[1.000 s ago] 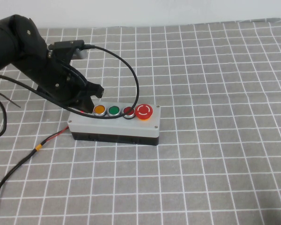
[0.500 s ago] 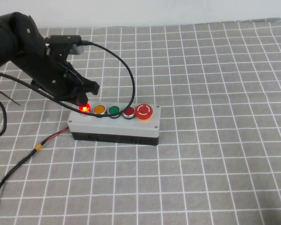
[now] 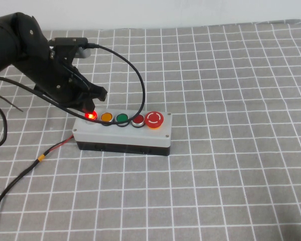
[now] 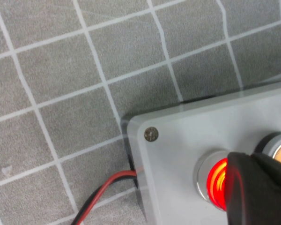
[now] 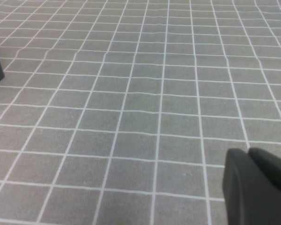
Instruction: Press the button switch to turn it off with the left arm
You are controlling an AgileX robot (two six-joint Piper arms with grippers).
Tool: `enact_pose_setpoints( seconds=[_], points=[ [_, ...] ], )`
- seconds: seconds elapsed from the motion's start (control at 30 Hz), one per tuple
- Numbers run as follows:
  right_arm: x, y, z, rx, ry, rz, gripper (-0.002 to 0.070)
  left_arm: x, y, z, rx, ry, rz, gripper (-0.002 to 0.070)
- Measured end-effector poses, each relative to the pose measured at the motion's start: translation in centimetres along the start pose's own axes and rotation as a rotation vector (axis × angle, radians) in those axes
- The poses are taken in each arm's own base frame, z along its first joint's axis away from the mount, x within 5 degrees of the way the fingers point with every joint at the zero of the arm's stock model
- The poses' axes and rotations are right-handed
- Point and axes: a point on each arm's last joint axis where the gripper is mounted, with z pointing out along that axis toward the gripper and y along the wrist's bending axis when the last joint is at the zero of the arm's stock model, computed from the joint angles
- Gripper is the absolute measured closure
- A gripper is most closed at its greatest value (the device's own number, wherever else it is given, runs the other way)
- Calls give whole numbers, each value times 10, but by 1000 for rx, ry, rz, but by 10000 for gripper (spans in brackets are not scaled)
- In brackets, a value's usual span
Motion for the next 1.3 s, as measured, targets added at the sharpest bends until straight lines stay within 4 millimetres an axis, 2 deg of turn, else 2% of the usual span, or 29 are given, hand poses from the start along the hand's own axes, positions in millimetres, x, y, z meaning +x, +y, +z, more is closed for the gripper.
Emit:
enact_pose_setpoints(
  seconds=[0.53, 0.67, 0.83, 1.0, 1.13, 1.3],
  points=[
    [0, 0, 0, 0, 0, 0, 694, 0, 0, 6, 12, 27, 11, 678],
    [0, 0, 0, 0, 0, 0, 694, -1, -3, -10, 10, -14, 44, 678],
    [0, 0, 0, 0, 0, 0, 694, 7, -12, -49, -13, -138, 84, 678],
    [0, 0, 0, 0, 0, 0, 694, 34, -25, -99, -71, -354, 96, 678],
    [0, 0, 0, 0, 0, 0, 694, 70, -32, -118, -113, -473, 90, 678],
    [0, 0, 0, 0, 0, 0, 694, 125, -40, -135, -165, -621, 85, 678]
  ],
)
